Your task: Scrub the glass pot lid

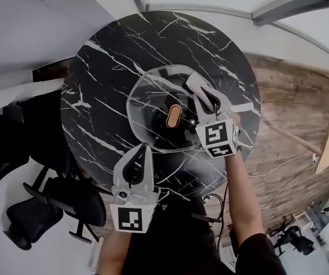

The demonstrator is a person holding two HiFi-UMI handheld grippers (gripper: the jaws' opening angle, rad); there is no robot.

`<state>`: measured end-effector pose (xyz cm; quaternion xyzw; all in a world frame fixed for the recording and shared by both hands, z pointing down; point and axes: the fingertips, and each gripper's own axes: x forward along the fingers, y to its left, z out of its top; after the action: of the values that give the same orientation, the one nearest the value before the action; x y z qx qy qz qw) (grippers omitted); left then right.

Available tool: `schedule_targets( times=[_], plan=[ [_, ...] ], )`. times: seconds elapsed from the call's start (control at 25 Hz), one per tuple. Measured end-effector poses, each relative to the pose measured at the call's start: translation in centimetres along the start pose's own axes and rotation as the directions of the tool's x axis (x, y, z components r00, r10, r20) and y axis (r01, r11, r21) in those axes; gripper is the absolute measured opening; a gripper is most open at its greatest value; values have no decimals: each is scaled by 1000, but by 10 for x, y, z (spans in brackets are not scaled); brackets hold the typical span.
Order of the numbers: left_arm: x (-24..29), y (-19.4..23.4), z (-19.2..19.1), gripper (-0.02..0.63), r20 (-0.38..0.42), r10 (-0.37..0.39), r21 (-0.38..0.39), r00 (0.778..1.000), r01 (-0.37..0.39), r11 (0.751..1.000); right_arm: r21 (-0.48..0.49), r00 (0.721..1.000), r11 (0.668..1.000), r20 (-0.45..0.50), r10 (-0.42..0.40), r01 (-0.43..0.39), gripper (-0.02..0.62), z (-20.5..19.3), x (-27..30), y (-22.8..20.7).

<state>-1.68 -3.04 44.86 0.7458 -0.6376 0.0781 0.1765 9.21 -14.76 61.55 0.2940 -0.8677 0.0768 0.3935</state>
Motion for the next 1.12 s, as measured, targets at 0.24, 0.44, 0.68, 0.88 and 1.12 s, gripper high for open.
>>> schedule_targets(
  times=[0.24,0.44,0.68,0.88,1.12],
  plan=[
    [-10,6,-1,3,-5,14,1,1000,-14,1000,-119,1000,993,-9,7,-8,69,-2,2,10],
    [-13,-3,-4,3,-5,-2,1,1000,2,1000,-180,1000,983,0,19,-18,69,-5,-2,17],
    [-20,-11,-8,3,-11,-22,9,1000,22,1000,-195,1000,981,3,11,-10,71,-15,-9,26],
    [-29,-11,-7,3,3,-24,9,1000,24,1000,-203,1000,979,-4,1,-2,72,-29,-24,35],
    [-42,-10,-7,3,12,-34,10,999,34,999,-178,999,984,-30,-35,29,72,-49,-40,45]
  ],
)
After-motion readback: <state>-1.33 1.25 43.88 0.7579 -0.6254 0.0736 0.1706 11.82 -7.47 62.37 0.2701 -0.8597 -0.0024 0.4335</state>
